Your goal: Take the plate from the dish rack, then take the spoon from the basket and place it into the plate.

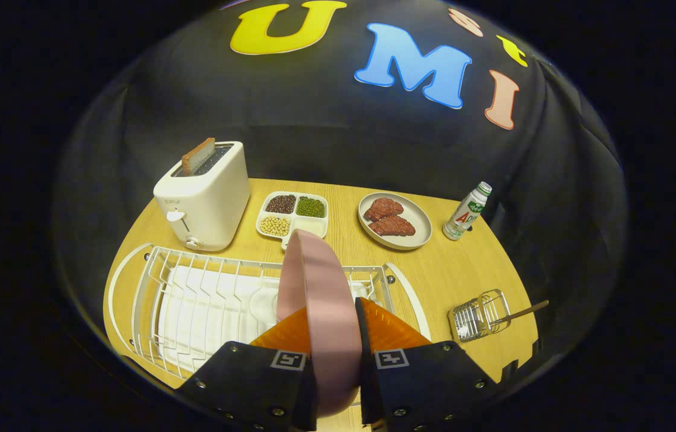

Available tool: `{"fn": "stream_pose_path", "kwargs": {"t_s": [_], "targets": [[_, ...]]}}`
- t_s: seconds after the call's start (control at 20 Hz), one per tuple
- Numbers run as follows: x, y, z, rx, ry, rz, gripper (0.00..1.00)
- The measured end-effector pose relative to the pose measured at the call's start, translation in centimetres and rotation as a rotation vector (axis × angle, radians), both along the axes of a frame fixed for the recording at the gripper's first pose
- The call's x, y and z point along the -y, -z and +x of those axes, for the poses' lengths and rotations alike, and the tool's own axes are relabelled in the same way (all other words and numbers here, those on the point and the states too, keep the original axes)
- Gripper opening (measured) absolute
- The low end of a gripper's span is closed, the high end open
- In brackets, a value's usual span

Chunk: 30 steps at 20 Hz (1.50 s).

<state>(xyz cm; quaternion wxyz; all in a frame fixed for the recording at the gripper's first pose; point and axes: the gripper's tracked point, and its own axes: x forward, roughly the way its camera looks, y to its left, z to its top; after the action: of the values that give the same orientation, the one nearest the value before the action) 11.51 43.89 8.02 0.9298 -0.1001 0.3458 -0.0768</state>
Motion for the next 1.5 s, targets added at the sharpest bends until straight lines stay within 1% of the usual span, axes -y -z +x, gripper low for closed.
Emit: {"fn": "stream_pose_path", "kwargs": {"t_s": [0.1,0.25,0.35,0.45,0.7,0.8,1.05,1.2,1.35,1.5], "targets": [[0.1,-1.0,-0.2,0.015,-0.014,-0.064,0.27],[-0.7,-2.2,-0.4,0.039,-0.028,-0.082,0.27],[-0.4,-3.5,-1.1,0.055,-0.020,-0.111,0.27],[-0.4,-4.5,-2.2,0.074,-0.013,-0.111,0.27],[0.4,-6.5,-6.6,0.113,-0.001,-0.114,0.27],[0.5,-6.6,-9.0,0.116,-0.002,-0.091,0.27],[2.1,-4.9,-15.6,0.088,0.004,-0.028,0.27],[3.4,-3.2,-19.0,0.057,-0.016,-0.026,0.27],[4.3,-0.5,-21.7,0.007,-0.035,-0.020,0.27],[4.6,2.0,-23.2,-0.028,-0.046,0.034,0.27]]}}
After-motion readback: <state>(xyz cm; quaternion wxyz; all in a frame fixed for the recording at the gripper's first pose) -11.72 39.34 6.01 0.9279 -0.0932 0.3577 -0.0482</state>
